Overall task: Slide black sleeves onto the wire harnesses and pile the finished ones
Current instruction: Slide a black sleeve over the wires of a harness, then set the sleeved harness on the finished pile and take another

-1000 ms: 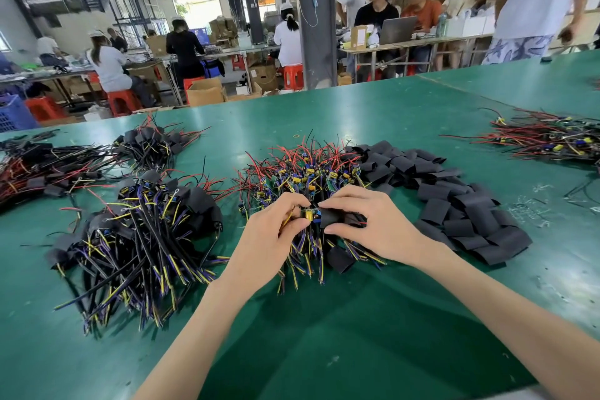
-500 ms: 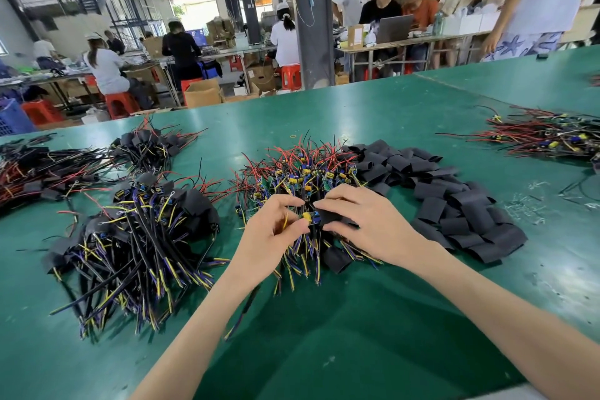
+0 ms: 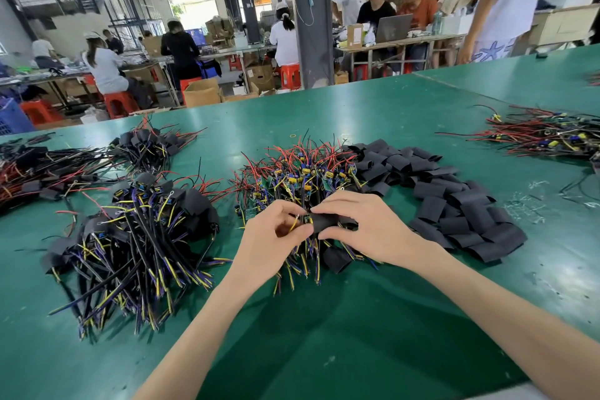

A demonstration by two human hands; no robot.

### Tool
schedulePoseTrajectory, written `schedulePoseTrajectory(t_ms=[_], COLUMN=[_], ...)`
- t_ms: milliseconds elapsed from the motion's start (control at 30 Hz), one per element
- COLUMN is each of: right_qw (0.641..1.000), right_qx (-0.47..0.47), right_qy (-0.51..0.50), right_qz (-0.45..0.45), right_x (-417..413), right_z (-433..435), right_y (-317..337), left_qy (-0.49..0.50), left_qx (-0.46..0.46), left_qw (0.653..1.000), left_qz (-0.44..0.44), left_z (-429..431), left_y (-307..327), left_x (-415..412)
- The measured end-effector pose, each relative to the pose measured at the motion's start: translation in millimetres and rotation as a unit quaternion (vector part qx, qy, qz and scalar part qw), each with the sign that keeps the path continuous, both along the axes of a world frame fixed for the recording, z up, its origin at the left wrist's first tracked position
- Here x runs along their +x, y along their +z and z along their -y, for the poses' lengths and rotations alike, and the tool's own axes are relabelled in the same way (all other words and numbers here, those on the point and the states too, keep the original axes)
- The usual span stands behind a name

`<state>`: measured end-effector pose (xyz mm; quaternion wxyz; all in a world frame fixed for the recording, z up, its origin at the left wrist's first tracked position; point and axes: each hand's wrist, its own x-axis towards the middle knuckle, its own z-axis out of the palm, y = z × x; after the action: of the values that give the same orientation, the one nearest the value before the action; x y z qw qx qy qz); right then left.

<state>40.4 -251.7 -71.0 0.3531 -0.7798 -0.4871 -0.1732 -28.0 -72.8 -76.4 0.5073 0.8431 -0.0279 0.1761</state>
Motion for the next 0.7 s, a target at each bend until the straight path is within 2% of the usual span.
schedulePoseTrajectory(t_ms=[533, 700], right_qw=[1.000, 1.000], right_qx=[0.005, 0.008], right_qy=[0.012, 0.011], right_qz=[-0.010, -0.014], right_x=[-1.1, -0.6], right_z=[-1.7, -2.0], right_y=[-4.4, -5.9], left_qy=[0.007, -0.003], left_qx=[-0.030, 0.023], left_qw=[0.999, 0.999], left_qz=[-0.027, -0.028], left_z=[-1.3, -2.3], left_y=[-1.9, -0.7], left_x=[2.0, -0.1])
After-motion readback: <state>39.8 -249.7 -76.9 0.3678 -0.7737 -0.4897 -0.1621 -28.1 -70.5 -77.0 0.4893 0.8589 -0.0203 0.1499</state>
